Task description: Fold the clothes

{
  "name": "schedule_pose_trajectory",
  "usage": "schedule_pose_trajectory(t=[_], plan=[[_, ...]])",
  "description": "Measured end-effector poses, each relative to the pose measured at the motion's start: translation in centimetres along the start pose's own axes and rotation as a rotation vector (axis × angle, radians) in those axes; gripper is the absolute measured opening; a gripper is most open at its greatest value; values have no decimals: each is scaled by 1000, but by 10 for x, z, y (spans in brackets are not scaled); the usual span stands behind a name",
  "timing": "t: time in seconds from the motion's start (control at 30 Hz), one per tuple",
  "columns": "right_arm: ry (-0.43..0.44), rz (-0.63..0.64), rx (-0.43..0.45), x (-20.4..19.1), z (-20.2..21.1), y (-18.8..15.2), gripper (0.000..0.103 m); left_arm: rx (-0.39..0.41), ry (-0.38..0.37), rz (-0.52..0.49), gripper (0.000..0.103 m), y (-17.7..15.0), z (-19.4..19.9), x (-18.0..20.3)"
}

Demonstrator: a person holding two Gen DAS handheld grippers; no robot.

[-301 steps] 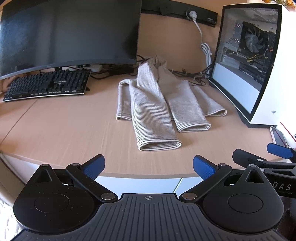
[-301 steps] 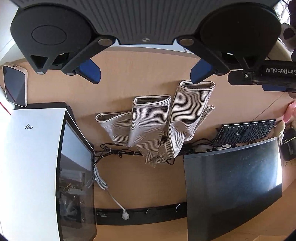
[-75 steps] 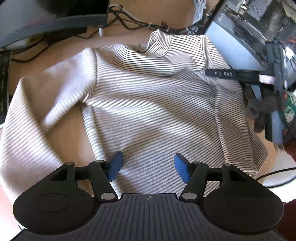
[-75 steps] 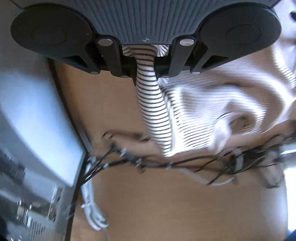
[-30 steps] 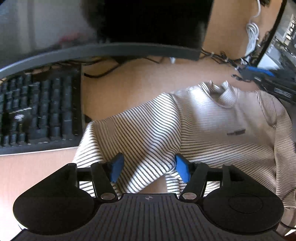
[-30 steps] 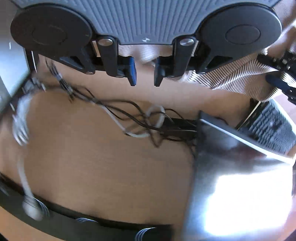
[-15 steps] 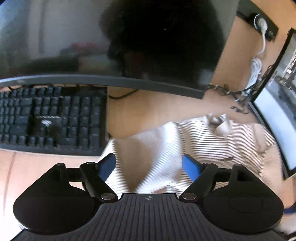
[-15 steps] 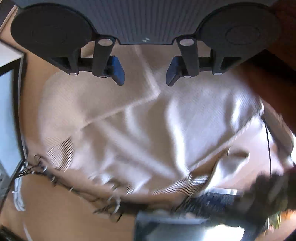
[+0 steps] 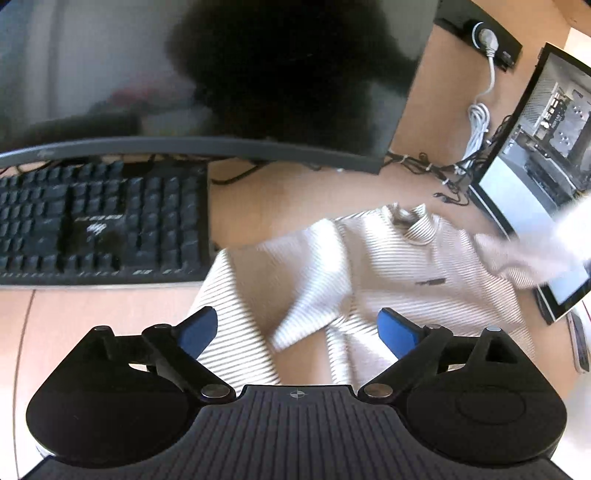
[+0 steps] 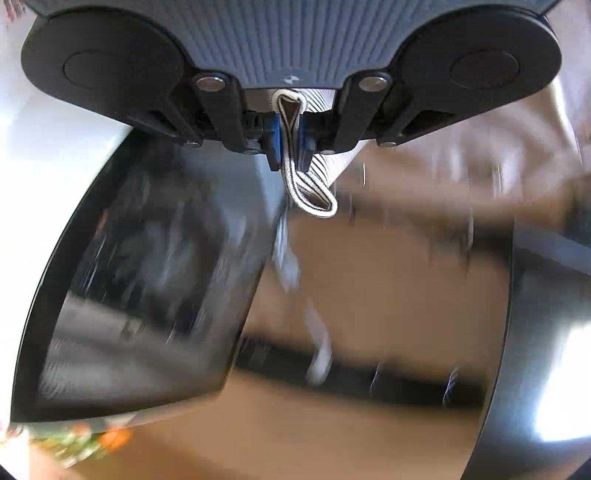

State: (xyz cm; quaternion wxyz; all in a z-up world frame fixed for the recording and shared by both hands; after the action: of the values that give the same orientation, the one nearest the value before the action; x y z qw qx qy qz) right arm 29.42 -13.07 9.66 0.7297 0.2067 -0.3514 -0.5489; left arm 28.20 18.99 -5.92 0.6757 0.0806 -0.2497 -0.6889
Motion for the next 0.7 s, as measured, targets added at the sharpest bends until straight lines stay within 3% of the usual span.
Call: schedule_pose_trajectory(t=[0.2, 0.5, 0.7], plan=[[81, -150, 193, 18, 32, 80, 6, 26, 32, 1, 98, -17, 23, -23], [298, -18, 144, -113, -31, 119, 3, 3, 139, -145, 100, -71, 45, -30], [373, 5, 106, -153, -49, 123, 3, -43, 157, -181, 100, -93, 40, -27]])
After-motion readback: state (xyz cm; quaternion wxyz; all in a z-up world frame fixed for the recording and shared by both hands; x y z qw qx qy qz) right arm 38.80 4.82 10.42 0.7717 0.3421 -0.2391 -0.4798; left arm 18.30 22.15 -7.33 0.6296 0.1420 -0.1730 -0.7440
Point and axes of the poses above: each gripper's, at about its wrist camera, not at the fingertips, and z roughly against the way its jaws point, x to its right, y to its top, the point moved 8 cm from there along -z, roughly the way its jaws point, and after that the axes turned 13 degrees about -x, right-handed, at the moved point
